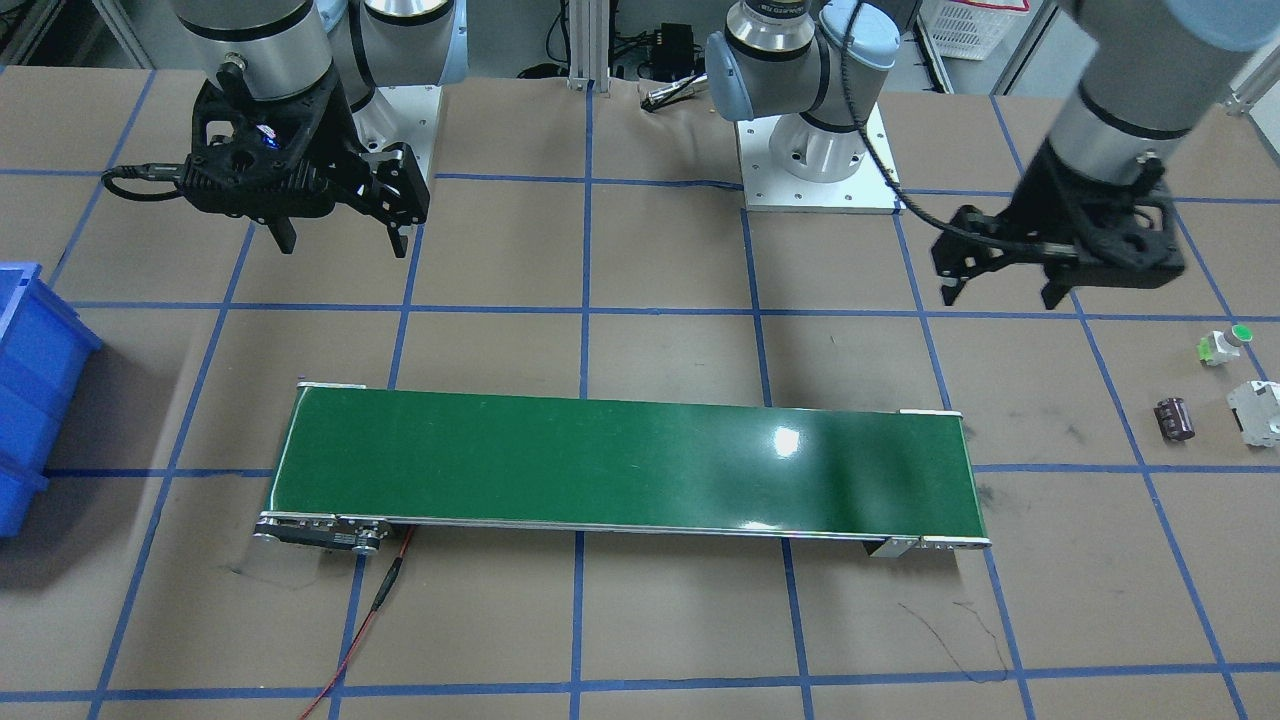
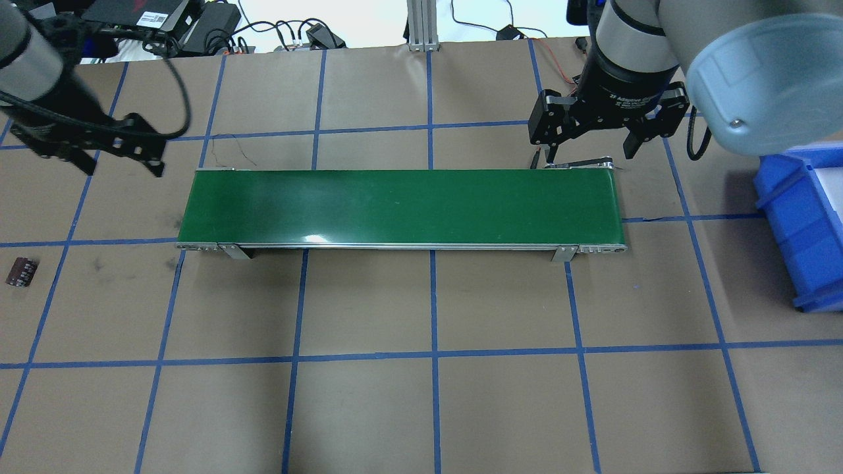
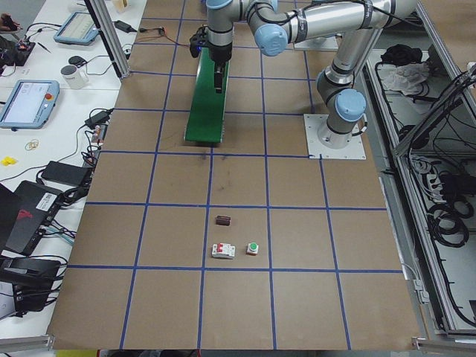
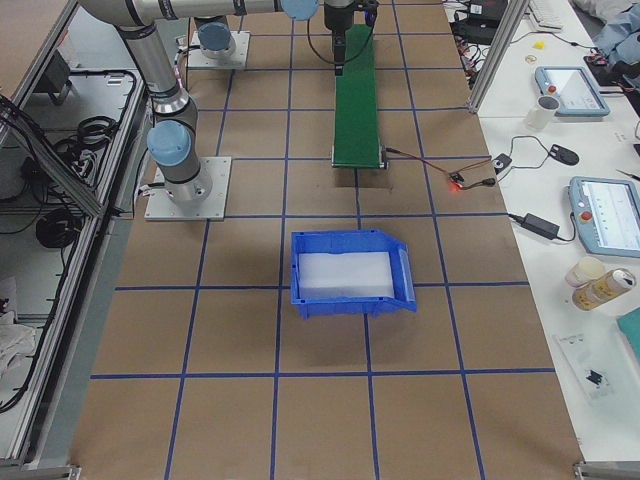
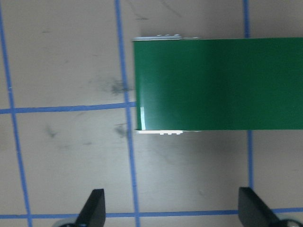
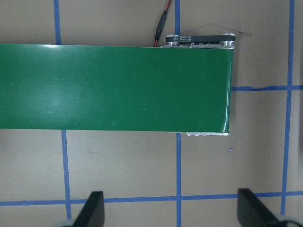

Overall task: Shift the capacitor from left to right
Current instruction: 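Move the left gripper outward past the belt end toward the brown capacitor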

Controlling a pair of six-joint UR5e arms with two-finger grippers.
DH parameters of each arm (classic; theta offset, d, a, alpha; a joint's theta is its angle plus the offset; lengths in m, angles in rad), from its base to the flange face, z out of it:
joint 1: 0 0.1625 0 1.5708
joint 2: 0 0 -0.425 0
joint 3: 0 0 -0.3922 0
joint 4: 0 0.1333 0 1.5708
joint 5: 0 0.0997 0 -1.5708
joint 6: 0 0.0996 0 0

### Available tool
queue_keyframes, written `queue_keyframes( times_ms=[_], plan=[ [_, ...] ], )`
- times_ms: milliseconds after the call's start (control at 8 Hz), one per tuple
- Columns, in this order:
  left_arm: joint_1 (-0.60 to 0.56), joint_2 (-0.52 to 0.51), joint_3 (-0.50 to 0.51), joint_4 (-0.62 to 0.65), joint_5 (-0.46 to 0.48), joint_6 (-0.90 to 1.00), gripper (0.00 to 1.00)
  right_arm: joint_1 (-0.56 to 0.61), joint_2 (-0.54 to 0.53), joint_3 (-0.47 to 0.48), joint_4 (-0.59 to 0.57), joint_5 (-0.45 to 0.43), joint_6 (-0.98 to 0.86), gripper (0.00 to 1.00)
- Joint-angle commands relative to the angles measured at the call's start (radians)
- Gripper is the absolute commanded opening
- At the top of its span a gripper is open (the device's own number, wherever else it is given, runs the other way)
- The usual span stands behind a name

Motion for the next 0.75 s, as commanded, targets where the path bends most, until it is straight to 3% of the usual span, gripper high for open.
queue_keyframes(
  times_ms=[0,625],
  plan=[
    [0.363,-0.060,-0.005,0.023,0.013,0.289,1.00,0.000,0.000,0.000,0.001,0.000,0.000,1.00],
    [0.527,-0.331,-0.006,0.351,0.015,0.556,1.00,0.000,0.000,0.000,0.001,-0.002,-0.002,1.00]
  ],
)
